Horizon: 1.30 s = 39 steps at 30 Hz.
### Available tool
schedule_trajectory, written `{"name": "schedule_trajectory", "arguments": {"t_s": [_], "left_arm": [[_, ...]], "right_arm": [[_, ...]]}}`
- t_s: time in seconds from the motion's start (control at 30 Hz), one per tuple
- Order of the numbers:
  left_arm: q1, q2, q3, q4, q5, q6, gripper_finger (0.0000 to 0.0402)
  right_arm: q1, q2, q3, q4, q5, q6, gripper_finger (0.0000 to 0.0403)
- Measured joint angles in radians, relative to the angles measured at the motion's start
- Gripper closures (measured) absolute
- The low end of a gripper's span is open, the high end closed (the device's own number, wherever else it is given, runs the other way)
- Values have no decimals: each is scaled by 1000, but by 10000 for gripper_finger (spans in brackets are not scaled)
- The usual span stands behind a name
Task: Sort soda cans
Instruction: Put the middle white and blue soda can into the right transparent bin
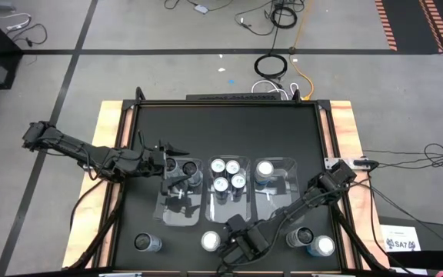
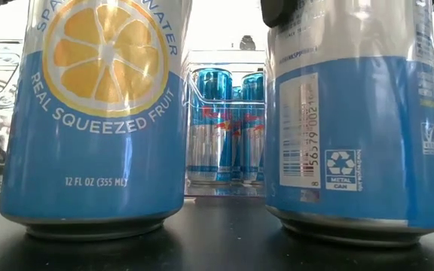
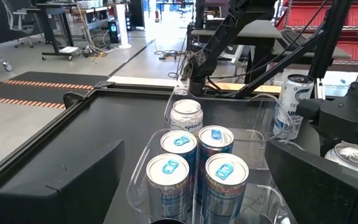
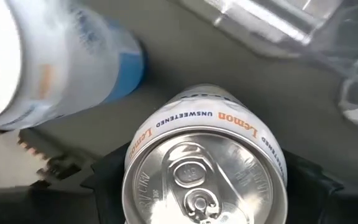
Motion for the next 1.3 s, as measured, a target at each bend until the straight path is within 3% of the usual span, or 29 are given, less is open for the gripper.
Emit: {"name": "schedule_trajectory", "arguments": {"t_s": [0.17,0.43,0.67,0.9,1.03,1.13,1.3], "left_arm": [[0,0,0,0,0,0,4],[0,0,0,0,0,0,4],[0,0,0,0,0,0,4],[0,0,0,0,0,0,4],[0,0,0,1,0,0,4],[0,0,0,8,0,0,4],[0,0,0,12,0,0,4]], "right_arm": [[7,-19,-2,71,-51,-14,115],[39,-118,-2,26,-25,6,112],[61,-242,-2,-102,70,-15,111],[75,-380,-1,-350,270,68,111],[55,-454,-74,-334,348,42,111],[27,-503,-180,-341,344,24,111],[-1,-601,-440,-324,221,28,110]]}}
